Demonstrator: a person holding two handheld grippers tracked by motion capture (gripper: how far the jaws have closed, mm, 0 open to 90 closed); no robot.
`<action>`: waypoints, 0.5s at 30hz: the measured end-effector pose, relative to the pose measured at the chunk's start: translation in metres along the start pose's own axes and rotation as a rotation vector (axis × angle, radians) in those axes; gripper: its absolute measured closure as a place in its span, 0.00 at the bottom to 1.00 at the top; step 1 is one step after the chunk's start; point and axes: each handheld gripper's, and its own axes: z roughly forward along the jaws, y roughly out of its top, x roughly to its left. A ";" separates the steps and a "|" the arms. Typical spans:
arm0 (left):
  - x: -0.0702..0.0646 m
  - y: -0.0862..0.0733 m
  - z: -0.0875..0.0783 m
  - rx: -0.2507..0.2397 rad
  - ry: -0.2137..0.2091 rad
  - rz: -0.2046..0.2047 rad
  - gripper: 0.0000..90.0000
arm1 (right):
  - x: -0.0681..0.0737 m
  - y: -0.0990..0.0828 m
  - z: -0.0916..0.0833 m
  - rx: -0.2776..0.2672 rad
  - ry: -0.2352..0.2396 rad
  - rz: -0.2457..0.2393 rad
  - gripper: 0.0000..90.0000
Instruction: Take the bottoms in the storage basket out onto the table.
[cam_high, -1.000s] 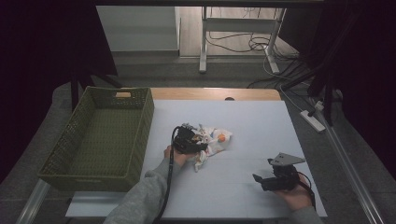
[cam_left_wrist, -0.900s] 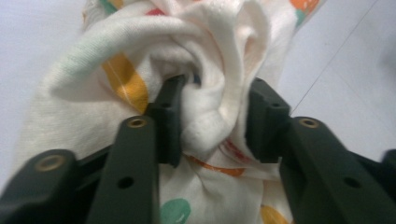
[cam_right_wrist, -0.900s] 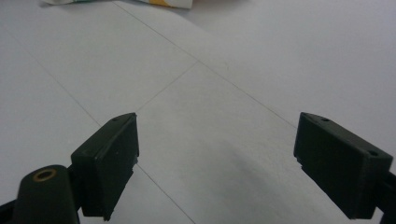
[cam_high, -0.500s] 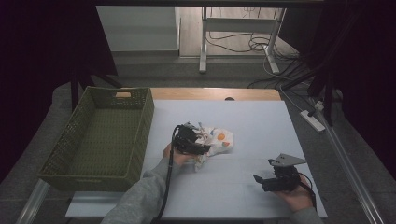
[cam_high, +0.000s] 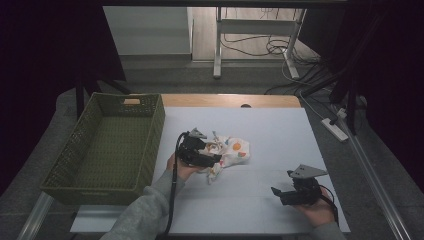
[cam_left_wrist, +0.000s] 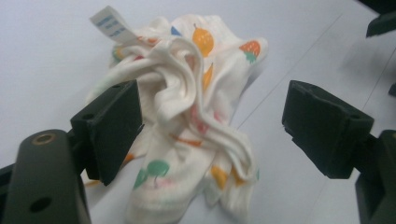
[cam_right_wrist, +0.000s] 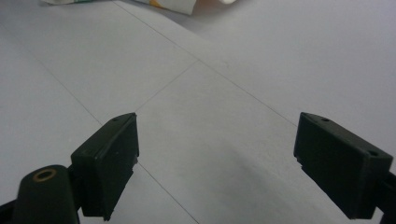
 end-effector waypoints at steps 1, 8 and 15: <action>-0.001 -0.001 -0.004 -0.003 0.002 0.001 0.21 | 0.000 0.000 0.000 0.001 0.000 0.000 0.16; -0.001 -0.007 -0.034 -0.036 0.021 -0.011 0.21 | 0.000 0.000 0.000 -0.001 0.002 -0.001 0.16; 0.003 -0.018 -0.066 -0.069 0.025 -0.028 0.20 | 0.001 0.000 0.001 0.003 0.000 -0.002 0.16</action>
